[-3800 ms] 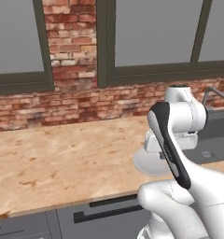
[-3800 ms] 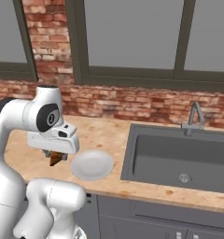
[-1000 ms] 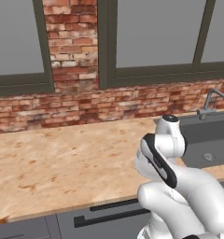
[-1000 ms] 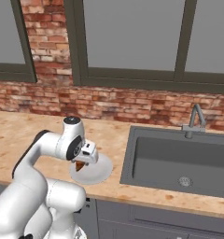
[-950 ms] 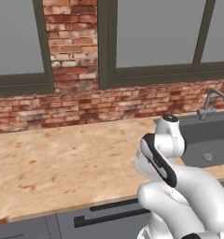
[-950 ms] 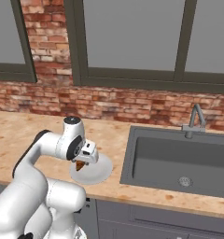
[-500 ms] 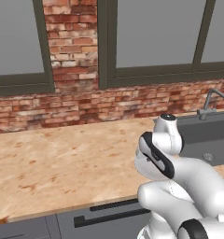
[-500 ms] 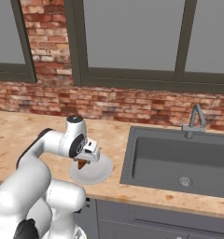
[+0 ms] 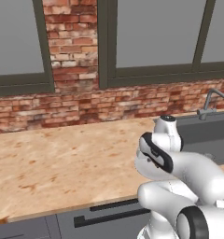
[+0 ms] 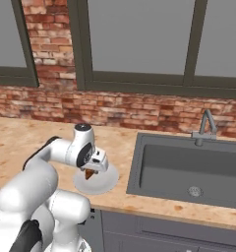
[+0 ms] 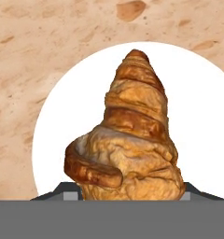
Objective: Place the pastries on the plates.
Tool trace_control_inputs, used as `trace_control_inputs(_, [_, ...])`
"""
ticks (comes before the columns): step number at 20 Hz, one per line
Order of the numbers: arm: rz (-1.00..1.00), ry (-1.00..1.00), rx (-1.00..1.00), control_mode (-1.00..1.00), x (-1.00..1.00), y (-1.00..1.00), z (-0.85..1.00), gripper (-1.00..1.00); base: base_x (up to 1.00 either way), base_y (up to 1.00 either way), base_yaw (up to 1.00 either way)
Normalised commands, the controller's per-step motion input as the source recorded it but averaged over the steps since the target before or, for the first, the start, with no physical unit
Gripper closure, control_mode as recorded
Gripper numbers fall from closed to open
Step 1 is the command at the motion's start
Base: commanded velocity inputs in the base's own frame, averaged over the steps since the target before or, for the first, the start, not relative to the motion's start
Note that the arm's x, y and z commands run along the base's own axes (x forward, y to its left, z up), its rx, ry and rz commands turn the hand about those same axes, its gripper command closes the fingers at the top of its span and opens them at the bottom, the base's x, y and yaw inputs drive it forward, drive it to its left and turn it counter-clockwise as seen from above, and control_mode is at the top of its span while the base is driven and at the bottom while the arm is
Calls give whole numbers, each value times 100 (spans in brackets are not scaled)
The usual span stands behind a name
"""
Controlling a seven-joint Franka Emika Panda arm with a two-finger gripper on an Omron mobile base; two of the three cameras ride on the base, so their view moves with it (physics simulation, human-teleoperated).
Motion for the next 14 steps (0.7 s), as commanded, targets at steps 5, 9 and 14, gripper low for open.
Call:
trace_control_inputs(5, [0, 2, 0, -100, 15, -1, -15, 100, 0, 0, 0])
trace_control_inputs(9, [0, 3, 0, -100, 15, -1, -15, 100, 0, 0, 0])
trace_control_inputs(14, [0, 4, 0, -100, 11, 0, -14, 100, 0, 0, 0])
